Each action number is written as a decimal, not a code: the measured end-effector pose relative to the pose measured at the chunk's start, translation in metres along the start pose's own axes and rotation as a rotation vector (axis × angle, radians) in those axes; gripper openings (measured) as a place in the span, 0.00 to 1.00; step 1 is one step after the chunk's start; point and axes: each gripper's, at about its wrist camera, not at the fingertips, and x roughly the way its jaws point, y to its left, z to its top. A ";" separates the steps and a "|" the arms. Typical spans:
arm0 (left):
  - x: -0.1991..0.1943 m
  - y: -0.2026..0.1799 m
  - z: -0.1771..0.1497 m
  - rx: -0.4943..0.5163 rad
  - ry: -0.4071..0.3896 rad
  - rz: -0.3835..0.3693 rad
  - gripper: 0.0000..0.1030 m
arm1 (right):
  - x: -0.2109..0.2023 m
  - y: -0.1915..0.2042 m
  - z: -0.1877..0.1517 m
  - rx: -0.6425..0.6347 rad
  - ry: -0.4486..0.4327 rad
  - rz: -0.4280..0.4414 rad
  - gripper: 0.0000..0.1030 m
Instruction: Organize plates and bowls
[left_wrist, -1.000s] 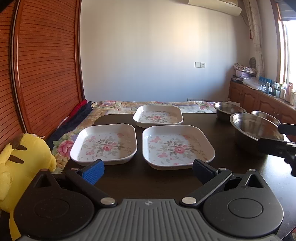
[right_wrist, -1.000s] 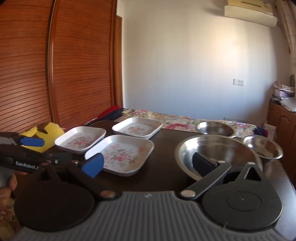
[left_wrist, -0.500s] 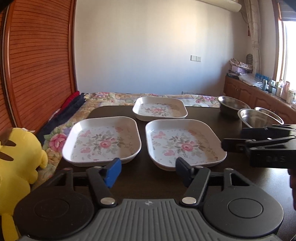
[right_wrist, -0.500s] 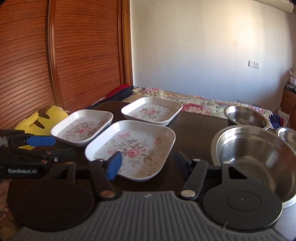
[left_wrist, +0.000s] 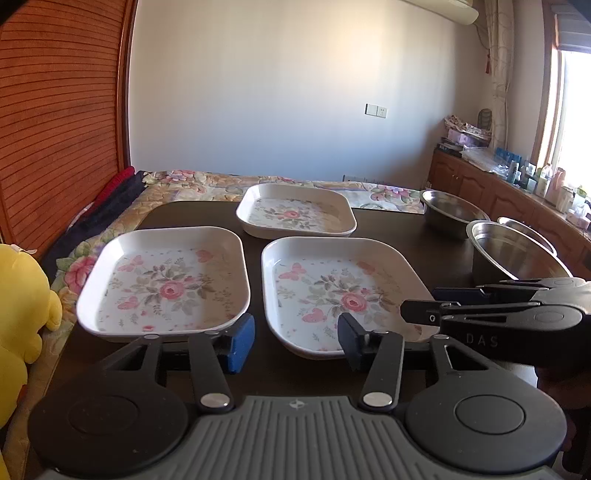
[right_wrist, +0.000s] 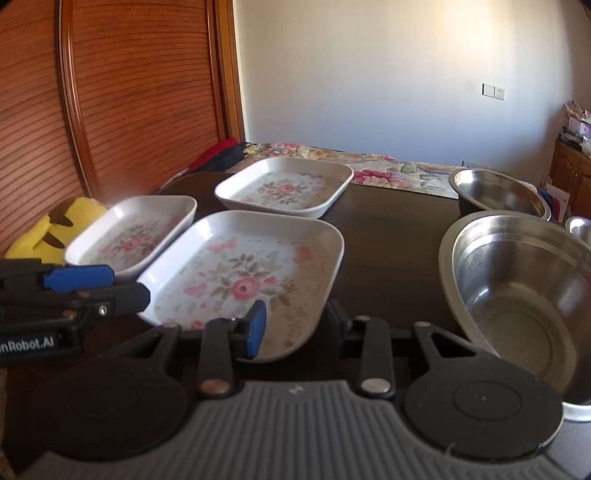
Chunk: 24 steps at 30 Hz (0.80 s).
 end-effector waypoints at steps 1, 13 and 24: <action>0.002 0.000 0.001 -0.002 0.001 -0.001 0.50 | 0.001 -0.001 0.000 0.004 0.004 -0.002 0.35; 0.018 0.002 0.003 -0.023 0.028 -0.003 0.45 | 0.009 -0.009 -0.004 0.040 0.018 0.001 0.27; 0.031 0.001 0.004 0.004 0.050 0.023 0.34 | 0.009 -0.010 -0.007 0.044 -0.003 -0.002 0.27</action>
